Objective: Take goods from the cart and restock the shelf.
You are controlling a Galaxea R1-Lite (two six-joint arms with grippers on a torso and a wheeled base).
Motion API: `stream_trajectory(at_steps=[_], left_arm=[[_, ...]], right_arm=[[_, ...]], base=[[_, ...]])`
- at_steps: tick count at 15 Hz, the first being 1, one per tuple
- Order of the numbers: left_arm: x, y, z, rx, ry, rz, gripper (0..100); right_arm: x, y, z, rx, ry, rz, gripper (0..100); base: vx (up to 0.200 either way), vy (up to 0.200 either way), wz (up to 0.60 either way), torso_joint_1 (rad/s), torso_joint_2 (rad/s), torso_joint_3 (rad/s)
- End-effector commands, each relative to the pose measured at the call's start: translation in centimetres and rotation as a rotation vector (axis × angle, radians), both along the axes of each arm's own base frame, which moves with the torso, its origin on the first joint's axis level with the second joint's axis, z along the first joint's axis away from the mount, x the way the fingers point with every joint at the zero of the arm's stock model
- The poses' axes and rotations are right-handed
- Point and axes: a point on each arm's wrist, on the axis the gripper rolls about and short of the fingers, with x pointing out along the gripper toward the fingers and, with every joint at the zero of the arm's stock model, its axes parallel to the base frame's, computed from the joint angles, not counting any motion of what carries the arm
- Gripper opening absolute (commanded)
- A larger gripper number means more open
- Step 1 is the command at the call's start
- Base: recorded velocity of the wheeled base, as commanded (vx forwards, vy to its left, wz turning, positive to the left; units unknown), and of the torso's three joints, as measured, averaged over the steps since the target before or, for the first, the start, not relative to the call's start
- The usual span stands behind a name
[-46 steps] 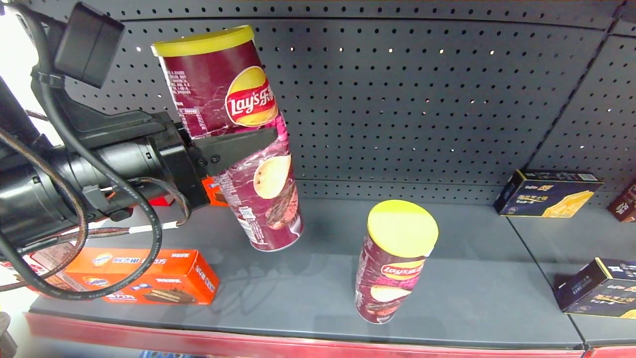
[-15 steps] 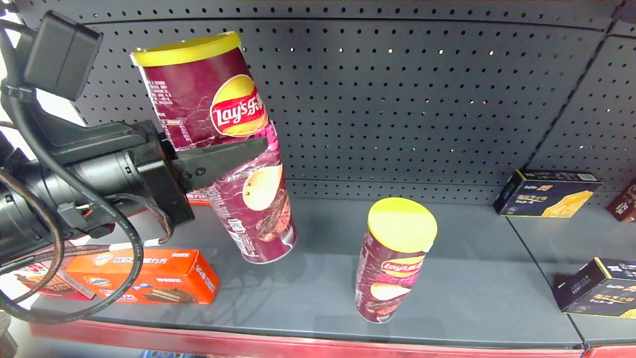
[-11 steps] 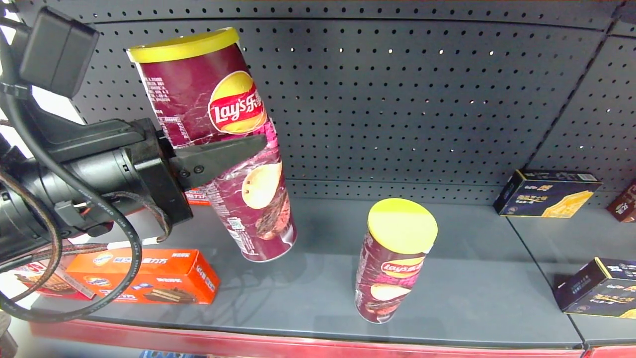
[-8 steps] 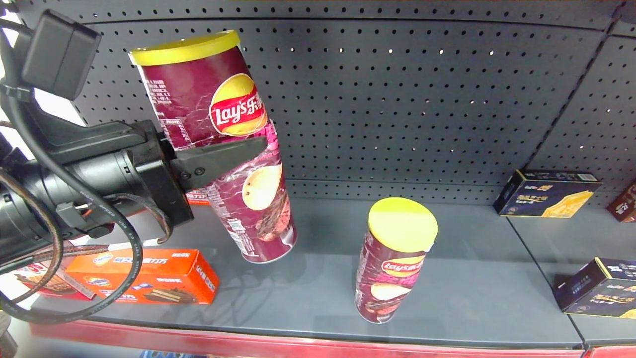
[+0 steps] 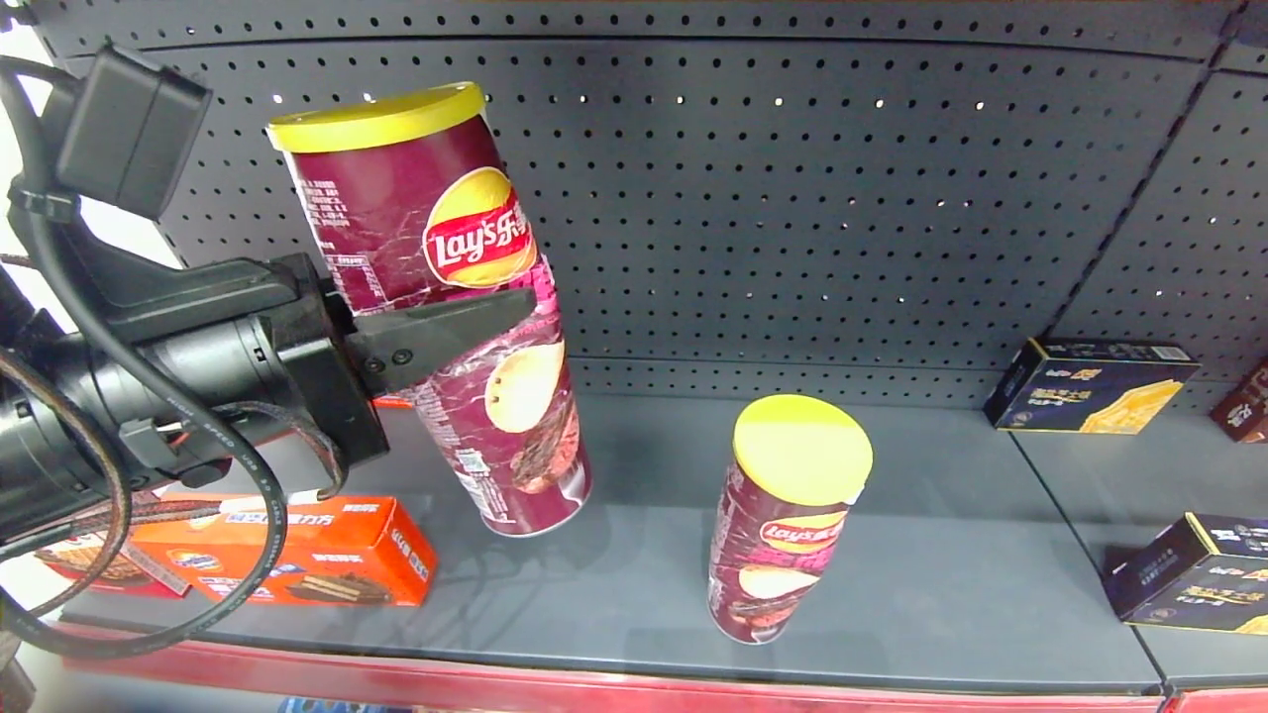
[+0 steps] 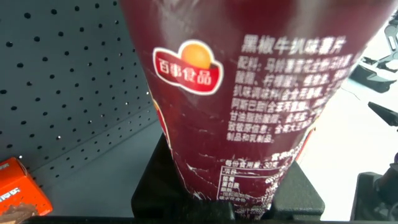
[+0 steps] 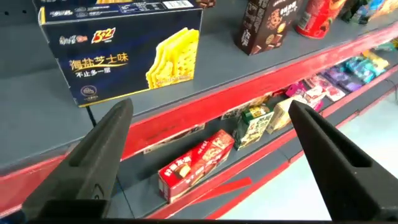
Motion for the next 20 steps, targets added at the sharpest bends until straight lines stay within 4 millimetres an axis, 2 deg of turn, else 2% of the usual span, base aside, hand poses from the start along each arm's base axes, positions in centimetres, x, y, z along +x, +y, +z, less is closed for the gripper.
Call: stream_trajectory(at_steps=[1,3,5,11,13,17,20], left_arm=[[0.0,0.0,-0.1,0.002,0.004,-0.002,0],[0.0,0.0,-0.4,0.007,0.012,0.000,0],[-0.1,0.1,-0.8,0.011,0.019,-0.002,0],[0.0,-0.2,0.2,0.001,-0.005,-0.014,0],[0.5,-0.5,0.3,0.001,-0.005,-0.017,0],[2.1,-1.6,-0.6,0.074,-0.039,-0.022,0],[2.2,-1.7,-0.4,0.070,-0.047,-0.006,0]], right_arm=[[-0.1,-0.2,0.0,-0.001,0.003,-0.102,100],[-0.2,-0.2,-0.1,0.000,0.007,-0.150,100],[0.1,-0.3,-0.8,0.002,0.032,-0.004,100],[0.0,-0.4,-0.7,0.004,0.024,0.038,100],[0.0,-0.4,-0.7,0.004,0.024,0.038,100],[0.0,-0.4,-0.7,0.004,0.024,0.038,100],[0.0,-0.4,-0.7,0.005,0.026,0.038,100]], base=[[0.000,0.000,0.00,0.000,0.00,0.000],[0.000,0.000,0.00,0.000,0.00,0.000],[0.000,0.000,0.00,0.000,0.00,0.000],[0.000,0.000,0.00,0.000,0.00,0.000],[0.000,0.000,0.00,0.000,0.00,0.000],[0.000,0.000,0.00,0.000,0.00,0.000],[0.000,0.000,0.00,0.000,0.00,0.000]])
